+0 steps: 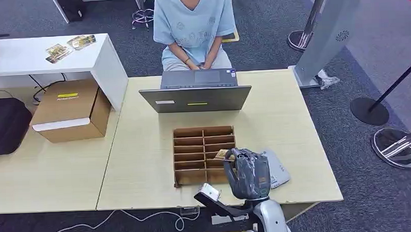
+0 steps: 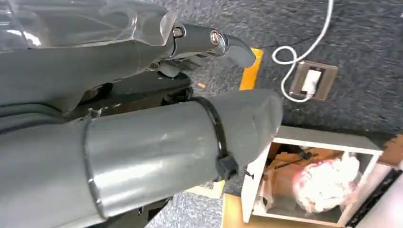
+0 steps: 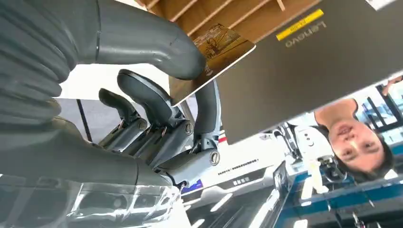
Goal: Pass the card to the sensor for recognition and then transmit it.
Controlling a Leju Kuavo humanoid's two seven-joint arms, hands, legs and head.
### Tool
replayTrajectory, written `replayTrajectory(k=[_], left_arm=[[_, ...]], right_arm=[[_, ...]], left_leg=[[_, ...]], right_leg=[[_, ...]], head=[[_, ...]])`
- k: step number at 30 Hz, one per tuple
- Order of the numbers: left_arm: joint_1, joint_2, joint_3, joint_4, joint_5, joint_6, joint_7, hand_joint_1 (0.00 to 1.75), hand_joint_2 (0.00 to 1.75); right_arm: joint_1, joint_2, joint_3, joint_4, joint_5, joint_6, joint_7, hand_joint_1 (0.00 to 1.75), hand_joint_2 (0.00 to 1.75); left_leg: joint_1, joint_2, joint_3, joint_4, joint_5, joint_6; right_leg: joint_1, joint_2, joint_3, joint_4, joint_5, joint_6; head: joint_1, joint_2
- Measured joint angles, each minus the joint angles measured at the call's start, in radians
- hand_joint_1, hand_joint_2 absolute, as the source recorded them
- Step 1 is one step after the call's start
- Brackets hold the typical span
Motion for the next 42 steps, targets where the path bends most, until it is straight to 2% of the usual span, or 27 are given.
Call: replayTrajectory(k=[7,18,32,42], left_arm=[[0.001,0.005,-0.037,0.0,-0.037,0.016,-0.04,0.0,0.0],[0.001,0.008,-0.11,0.0,-0.121,0.059,-0.109,0.0,0.0],[0.0,0.017,-0.258,0.0,-0.266,0.13,-0.196,0.0,0.0],[-0.004,0.017,-0.361,0.0,-0.366,0.177,-0.218,0.0,0.0]], right_arm=[[-0.002,0.0,-0.001,-0.015,-0.002,-0.024,-0.014,1.73,1.75],[-0.028,0.0,0.0,-0.058,-0.002,-0.062,-0.033,1.69,1.75],[-0.091,-0.001,0.009,-0.102,-0.002,-0.101,-0.077,1.69,1.75],[-0.183,-0.006,0.041,-0.096,-0.017,-0.103,-0.088,1.66,1.75]], left_leg=[[0.0,0.0,0.0,0.0,0.0,0.0],[0.0,0.0,0.0,0.0,0.0,0.0],[0.0,0.0,0.0,0.0,0.0,0.0],[0.0,0.0,0.0,0.0,0.0,0.0]], right_leg=[[0.0,0.0,0.0,0.0,0.0,0.0],[0.0,0.0,0.0,0.0,0.0,0.0],[0.0,0.0,0.0,0.0,0.0,0.0],[0.0,0.0,0.0,0.0,0.0,0.0]], head=[[0.0,0.0],[0.0,0.0],[0.0,0.0],[0.0,0.0]])
